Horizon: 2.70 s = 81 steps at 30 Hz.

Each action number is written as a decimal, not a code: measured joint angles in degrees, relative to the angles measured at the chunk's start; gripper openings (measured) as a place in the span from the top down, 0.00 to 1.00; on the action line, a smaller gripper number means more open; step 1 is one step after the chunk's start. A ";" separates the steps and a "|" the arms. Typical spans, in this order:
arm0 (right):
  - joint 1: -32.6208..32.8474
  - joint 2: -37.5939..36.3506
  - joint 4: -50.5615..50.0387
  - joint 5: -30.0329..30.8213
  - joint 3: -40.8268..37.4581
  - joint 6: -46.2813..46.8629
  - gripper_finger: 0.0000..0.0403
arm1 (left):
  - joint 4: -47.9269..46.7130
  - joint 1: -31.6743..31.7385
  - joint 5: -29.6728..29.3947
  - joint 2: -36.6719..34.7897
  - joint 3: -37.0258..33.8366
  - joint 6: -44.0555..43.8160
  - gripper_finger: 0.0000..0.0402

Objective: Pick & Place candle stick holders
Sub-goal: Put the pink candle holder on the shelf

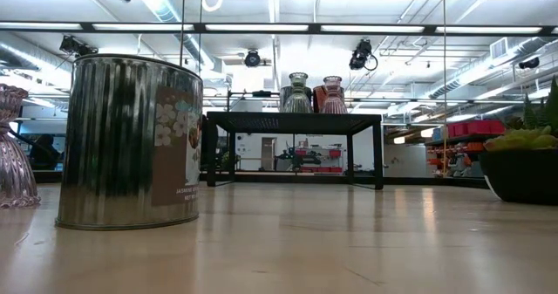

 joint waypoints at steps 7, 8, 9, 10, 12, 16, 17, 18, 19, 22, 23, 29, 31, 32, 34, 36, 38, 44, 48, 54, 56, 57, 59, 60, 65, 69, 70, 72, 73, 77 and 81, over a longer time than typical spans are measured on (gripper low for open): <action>-0.41 -7.18 15.81 1.00 -14.43 -5.52 0.98 | 11.28 -0.32 2.03 0.01 -9.93 1.21 0.56; -0.85 -8.39 16.74 1.45 -15.68 -5.25 0.98 | 13.85 -0.34 3.91 0.01 -11.15 2.41 0.56; -1.52 -9.30 18.21 1.34 -16.68 -4.73 0.98 | 16.24 -0.35 5.65 0.01 -12.26 3.52 0.56; -2.23 -10.29 19.06 1.18 -17.86 -4.13 0.98 | 18.70 -0.35 7.51 0.01 -13.41 4.00 0.56; -3.54 -11.82 19.49 0.84 -20.58 -2.82 0.98 | 22.52 -0.34 11.34 0.22 -15.02 4.79 0.56; -6.44 -14.43 21.65 0.37 -24.83 -1.52 0.98 | 23.48 -0.30 12.95 1.12 -16.10 2.01 0.56; -7.15 -14.90 21.65 0.37 -25.77 -1.28 0.98 | 23.54 -0.35 12.86 1.14 -16.27 0.75 0.56; -7.90 -15.55 21.38 0.41 -26.98 -0.96 0.98 | 23.66 -0.29 12.78 1.42 -16.51 -1.00 0.56; -8.67 -15.94 21.35 0.43 -27.81 -0.28 0.98 | 23.63 -0.12 12.91 1.98 -16.70 -3.12 0.56; -10.70 -17.20 22.78 0.34 -29.56 1.37 0.98 | 23.00 -0.15 14.02 4.40 -17.76 -7.17 0.56; -11.19 -17.25 23.36 -0.34 -29.76 1.60 0.98 | 23.57 -0.42 14.53 5.38 -17.90 -8.53 0.56; -12.72 -17.42 25.07 -4.66 -30.00 1.54 0.98 | 25.24 -2.13 15.47 11.02 -18.29 -12.90 0.56; -12.79 -17.40 25.15 -5.44 -30.00 1.66 0.98 | 26.65 -2.56 15.47 11.59 -18.26 -11.47 0.56; -12.79 -17.40 25.20 -5.46 -30.00 1.65 0.98 | 27.71 -2.86 15.48 11.79 -18.26 -10.72 0.56; -12.79 -17.40 25.10 -5.60 -30.00 1.66 0.98 | 29.32 -3.56 15.69 11.91 -18.22 -9.74 0.56; -12.76 -17.40 25.02 -5.64 -30.00 1.98 0.98 | 29.27 -4.61 16.36 11.83 -18.22 -9.77 0.56; -12.76 -17.38 24.95 -5.62 -30.00 1.99 0.98 | 29.33 -5.76 16.89 11.83 -18.22 -9.83 0.56; -12.76 -17.38 24.82 -5.64 -30.00 2.16 0.98 | 29.24 -8.68 13.50 11.81 -18.22 -12.51 0.56; -12.76 -17.38 24.82 -5.64 -30.00 2.43 0.98 | 29.11 -10.22 10.42 13.12 -18.22 -15.81 0.56; -12.76 -17.36 24.82 -5.64 -30.00 2.49 0.98 | 29.64 -11.58 9.92 14.15 -18.16 -21.92 0.56; -12.76 -17.36 24.80 -5.65 -30.00 2.73 0.98 | 29.98 -12.24 9.77 14.15 -18.15 -22.59 0.56; -12.76 -17.36 24.80 -5.90 -30.00 2.99 0.98 | 30.20 -12.64 9.78 14.15 -18.15 -22.65 0.56; -12.76 -17.36 24.79 -6.71 -30.00 3.00 0.98 | 30.63 -13.35 9.85 14.19 -18.18 -21.08 0.56; -12.76 -17.36 24.80 -6.67 -30.00 3.00 0.98 | 30.88 -13.54 9.81 14.19 -18.20 -19.84 0.56; -12.74 -17.36 24.79 -6.69 -30.00 3.00 0.98 | 31.03 -13.59 8.45 14.19 -18.20 -17.73 0.56; -12.74 -17.36 24.78 -6.69 -30.00 2.98 0.98 | 32.79 -13.60 7.51 13.38 -18.20 -14.58 0.56; -12.74 -17.36 24.79 -6.71 -30.00 2.98 0.98 | 34.11 -13.60 7.60 13.05 -18.20 -13.24 0.56; -12.74 -17.36 24.80 -6.69 -30.00 2.98 0.98 | 34.68 -13.64 7.98 11.81 -18.18 -10.57 0.56; -12.74 -17.36 24.78 -6.69 -30.00 2.99 0.98 | 34.22 -13.84 8.09 11.07 -18.18 -10.10 0.56; -12.74 -17.36 24.66 -7.21 -30.00 3.29 0.98 | 31.13 -15.91 7.63 7.14 -18.20 -10.14 0.53; -12.74 -17.36 24.56 -8.24 -29.98 3.41 0.98 | 23.57 -19.74 1.68 3.14 -18.18 -12.09 0.44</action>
